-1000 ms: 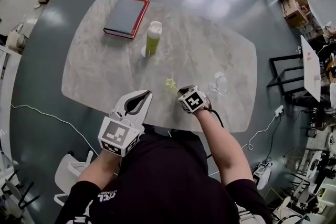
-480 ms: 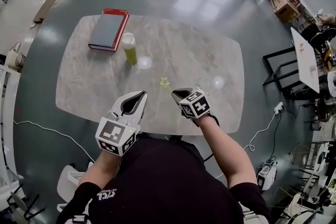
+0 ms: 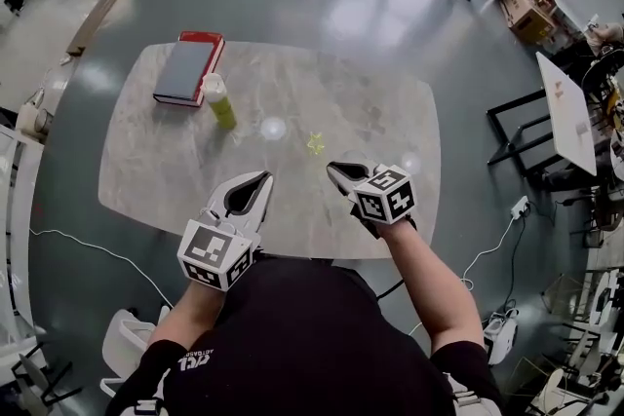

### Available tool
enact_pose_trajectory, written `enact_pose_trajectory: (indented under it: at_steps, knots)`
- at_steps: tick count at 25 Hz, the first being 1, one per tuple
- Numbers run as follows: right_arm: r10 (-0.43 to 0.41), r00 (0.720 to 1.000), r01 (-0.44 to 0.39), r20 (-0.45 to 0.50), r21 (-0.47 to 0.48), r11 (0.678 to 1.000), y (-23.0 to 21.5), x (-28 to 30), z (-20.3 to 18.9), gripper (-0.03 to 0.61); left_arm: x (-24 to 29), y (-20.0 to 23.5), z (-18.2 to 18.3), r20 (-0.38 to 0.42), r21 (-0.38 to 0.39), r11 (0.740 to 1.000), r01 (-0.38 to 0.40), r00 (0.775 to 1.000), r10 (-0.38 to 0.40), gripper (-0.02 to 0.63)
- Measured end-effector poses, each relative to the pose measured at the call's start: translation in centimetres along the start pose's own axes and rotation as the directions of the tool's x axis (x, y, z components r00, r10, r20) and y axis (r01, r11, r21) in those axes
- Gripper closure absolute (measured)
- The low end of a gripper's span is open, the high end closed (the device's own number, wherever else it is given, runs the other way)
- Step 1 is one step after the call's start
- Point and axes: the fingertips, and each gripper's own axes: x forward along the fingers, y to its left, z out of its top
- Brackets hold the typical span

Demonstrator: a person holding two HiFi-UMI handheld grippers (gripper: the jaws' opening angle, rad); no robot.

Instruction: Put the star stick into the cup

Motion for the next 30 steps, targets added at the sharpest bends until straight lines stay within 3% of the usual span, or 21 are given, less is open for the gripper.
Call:
enact_pose_trajectory:
  at_steps: [18, 24, 30]
  knots:
    - [0.01, 0.971, -0.025, 0.238, 0.059, 0.998, -4.6, -6.5, 4.4, 0.548, 3.4, -4.5, 0.6, 0.001, 0.019, 0.999, 0.03, 1.0, -0.03, 0.611]
    - [0.0, 0.952, -0.024, 0.307, 0.075, 0.997, -6.6, -6.2, 5.9, 0.548, 3.7, -4.6, 1.0, -0.008, 0.021, 0.999, 0.03, 1.0, -0.03, 0.611]
    - [-0.061, 0.943, 0.028, 0.328, 0.106, 0.994, -9.5, -3.9, 6.1, 0.548, 3.8, -4.5, 0.7, -0.03, 0.026, 0.999, 0.033, 0.999, -0.032, 0.611]
